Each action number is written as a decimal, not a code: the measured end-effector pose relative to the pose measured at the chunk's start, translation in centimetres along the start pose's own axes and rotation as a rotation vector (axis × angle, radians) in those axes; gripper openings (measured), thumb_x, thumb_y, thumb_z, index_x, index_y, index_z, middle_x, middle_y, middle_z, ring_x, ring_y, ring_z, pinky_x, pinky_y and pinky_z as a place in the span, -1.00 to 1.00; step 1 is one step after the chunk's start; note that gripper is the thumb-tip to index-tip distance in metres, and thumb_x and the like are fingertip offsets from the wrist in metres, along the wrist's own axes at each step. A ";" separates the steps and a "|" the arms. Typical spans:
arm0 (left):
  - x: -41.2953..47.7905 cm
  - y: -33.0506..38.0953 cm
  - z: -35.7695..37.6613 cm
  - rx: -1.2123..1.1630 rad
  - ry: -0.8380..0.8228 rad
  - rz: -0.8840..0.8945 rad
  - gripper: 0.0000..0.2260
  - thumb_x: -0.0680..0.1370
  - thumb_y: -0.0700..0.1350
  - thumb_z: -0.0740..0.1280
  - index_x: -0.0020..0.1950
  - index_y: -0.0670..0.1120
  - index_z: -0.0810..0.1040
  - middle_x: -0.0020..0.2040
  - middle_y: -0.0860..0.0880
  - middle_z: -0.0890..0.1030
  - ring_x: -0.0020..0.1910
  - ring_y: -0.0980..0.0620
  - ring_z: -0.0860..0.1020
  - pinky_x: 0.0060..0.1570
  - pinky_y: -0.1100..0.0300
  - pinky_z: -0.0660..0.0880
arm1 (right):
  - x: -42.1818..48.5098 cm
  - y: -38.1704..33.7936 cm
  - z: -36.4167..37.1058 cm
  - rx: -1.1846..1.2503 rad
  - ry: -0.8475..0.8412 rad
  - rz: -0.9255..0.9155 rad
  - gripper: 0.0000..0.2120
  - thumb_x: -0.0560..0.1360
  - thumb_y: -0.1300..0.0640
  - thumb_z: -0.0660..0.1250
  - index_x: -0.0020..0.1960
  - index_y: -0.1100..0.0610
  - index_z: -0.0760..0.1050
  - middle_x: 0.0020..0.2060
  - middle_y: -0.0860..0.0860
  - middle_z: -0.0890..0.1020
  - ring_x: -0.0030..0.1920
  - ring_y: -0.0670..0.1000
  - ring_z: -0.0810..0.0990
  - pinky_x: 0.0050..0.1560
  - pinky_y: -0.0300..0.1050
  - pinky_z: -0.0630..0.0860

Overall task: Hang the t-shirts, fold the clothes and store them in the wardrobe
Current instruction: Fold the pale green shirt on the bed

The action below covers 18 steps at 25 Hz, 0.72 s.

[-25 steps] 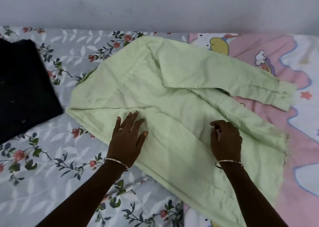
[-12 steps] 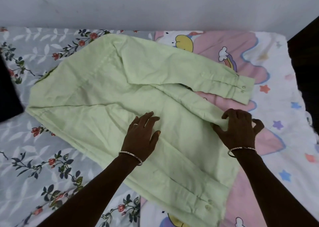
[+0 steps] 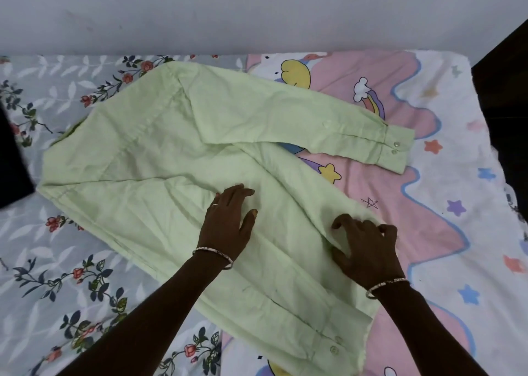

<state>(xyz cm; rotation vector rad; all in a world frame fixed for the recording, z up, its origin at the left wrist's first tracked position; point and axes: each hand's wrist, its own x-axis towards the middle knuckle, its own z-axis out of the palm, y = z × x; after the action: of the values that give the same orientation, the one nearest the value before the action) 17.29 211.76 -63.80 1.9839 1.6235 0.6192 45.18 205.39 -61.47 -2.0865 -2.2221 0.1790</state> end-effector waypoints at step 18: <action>4.2 -8.7 -3.4 0.390 -0.344 -0.386 -0.06 0.28 0.47 -0.32 0.61 0.08 -0.23 0.62 0.03 -0.27 0.60 -0.02 -0.24 0.52 -0.11 -0.25 | 26.3 -8.3 0.6 1.694 0.093 0.975 -0.76 0.46 0.09 0.47 0.02 0.07 0.45 0.09 0.10 0.59 -0.17 -0.03 0.61 -0.20 -0.18 0.64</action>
<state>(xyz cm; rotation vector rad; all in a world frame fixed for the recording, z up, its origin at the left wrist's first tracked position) 9.38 217.65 -66.52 1.8161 1.9279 -0.1890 35.19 231.14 -61.30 -1.5647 -0.1914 1.3101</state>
